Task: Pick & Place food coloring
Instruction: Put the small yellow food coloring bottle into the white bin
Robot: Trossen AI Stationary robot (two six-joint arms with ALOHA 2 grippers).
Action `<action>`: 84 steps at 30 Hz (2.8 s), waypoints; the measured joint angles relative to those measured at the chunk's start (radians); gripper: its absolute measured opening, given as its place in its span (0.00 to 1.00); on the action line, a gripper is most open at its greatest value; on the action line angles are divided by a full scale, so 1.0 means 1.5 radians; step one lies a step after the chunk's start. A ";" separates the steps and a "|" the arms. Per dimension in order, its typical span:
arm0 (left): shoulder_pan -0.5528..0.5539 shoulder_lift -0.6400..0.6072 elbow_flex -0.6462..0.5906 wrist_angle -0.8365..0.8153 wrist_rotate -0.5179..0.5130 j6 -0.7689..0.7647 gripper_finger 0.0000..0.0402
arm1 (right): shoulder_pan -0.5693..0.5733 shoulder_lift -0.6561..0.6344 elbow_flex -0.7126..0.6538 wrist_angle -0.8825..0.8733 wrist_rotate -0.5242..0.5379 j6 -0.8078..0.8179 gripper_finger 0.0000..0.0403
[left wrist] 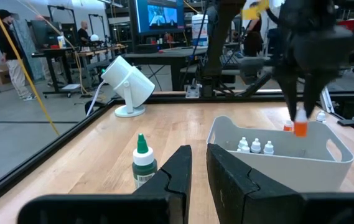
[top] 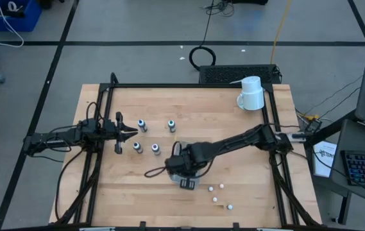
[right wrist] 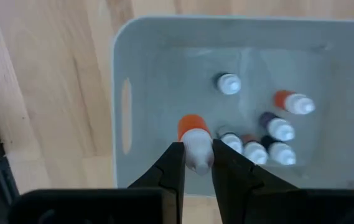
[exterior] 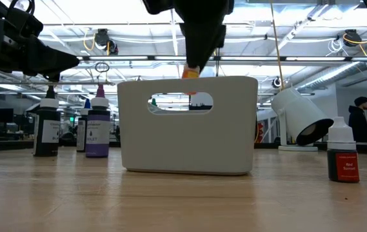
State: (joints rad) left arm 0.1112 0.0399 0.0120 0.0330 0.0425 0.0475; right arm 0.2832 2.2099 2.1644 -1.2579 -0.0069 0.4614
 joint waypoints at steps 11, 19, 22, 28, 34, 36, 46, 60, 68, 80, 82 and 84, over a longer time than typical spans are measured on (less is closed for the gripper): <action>0.000 0.000 0.000 0.000 0.000 0.000 0.14 | 0.013 -0.002 -0.086 0.080 -0.035 0.046 0.12; 0.000 0.000 0.000 0.000 0.000 0.000 0.14 | 0.022 -0.001 -0.113 0.067 -0.050 0.071 0.12; 0.000 0.000 0.000 0.000 0.000 0.000 0.14 | 0.022 -0.001 -0.113 0.062 -0.050 0.081 0.12; 0.000 0.000 0.000 0.000 0.000 0.000 0.14 | 0.023 -0.001 -0.114 0.047 -0.046 0.081 0.12; 0.000 0.000 0.000 0.000 0.000 0.000 0.14 | 0.023 -0.001 -0.164 0.101 -0.048 0.081 0.12; 0.000 0.000 0.000 0.000 0.000 0.000 0.14 | 0.023 -0.001 -0.168 0.108 -0.048 0.080 0.12; 0.000 0.000 0.000 0.000 0.000 0.000 0.14 | 0.022 -0.001 -0.188 0.122 -0.048 0.075 0.12; 0.000 0.000 0.000 0.000 0.000 0.000 0.14 | 0.022 -0.002 -0.211 0.156 -0.068 0.074 0.17; 0.000 0.000 0.000 0.000 0.000 0.000 0.14 | 0.022 -0.003 -0.212 0.158 -0.069 0.086 0.27; 0.000 0.000 0.000 0.000 0.000 0.000 0.14 | 0.023 -0.027 -0.211 0.156 -0.068 0.105 0.26; 0.000 0.000 0.000 -0.001 0.000 0.000 0.14 | 0.023 -0.030 -0.211 0.155 -0.068 0.109 0.26; 0.000 0.000 0.000 0.000 0.000 0.000 0.14 | 0.023 -0.034 -0.211 0.154 -0.068 0.111 0.26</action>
State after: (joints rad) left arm 0.1111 0.0399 0.0124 0.0329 0.0423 0.0478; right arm 0.3183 2.1583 1.8484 -1.0271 -0.1093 0.6277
